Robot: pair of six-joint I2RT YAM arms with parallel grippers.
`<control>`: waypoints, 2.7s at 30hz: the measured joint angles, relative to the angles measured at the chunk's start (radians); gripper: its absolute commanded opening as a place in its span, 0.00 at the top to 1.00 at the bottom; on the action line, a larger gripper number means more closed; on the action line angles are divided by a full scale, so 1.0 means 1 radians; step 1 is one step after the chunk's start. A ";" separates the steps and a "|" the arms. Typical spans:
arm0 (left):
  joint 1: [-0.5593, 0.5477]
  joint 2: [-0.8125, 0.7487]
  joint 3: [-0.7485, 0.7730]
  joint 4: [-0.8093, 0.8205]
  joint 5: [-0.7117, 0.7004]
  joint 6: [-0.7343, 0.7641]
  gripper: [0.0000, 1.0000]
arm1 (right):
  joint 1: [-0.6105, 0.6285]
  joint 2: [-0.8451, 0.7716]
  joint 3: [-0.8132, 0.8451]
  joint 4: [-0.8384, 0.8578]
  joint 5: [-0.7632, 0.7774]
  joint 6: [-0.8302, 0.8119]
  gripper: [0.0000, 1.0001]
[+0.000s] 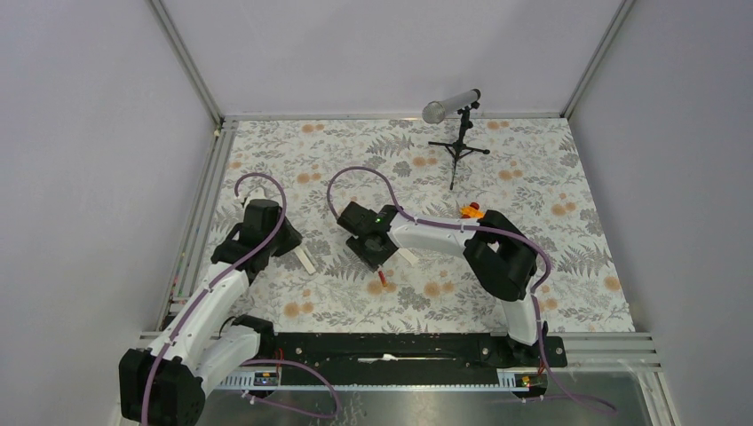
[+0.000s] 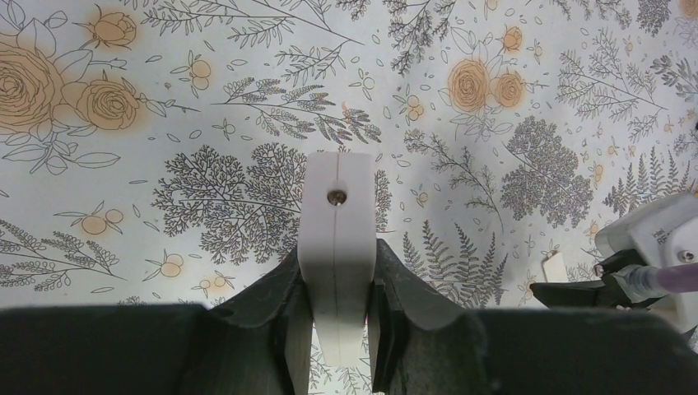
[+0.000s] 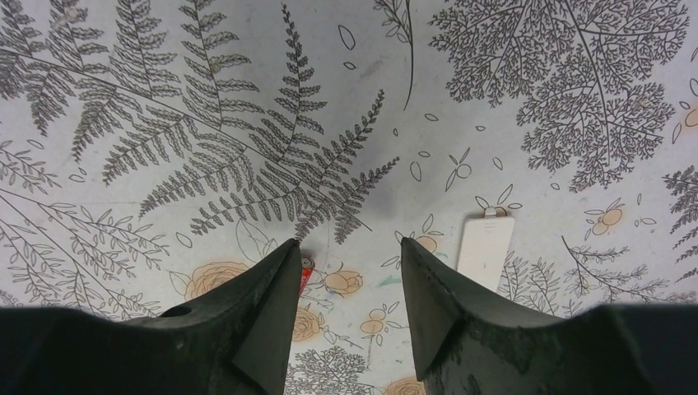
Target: Load the batteries into the remote control
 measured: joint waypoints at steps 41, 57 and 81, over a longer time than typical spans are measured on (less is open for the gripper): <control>0.003 -0.080 -0.011 -0.056 -0.057 -0.001 1.00 | 0.043 -0.025 -0.035 -0.239 0.029 0.102 0.32; 0.006 -0.078 0.003 -0.084 -0.077 -0.001 1.00 | 0.060 0.095 0.112 -0.237 0.011 0.129 0.28; 0.008 -0.131 0.114 -0.264 -0.335 -0.039 1.00 | 0.062 0.133 0.263 -0.068 -0.087 0.092 0.25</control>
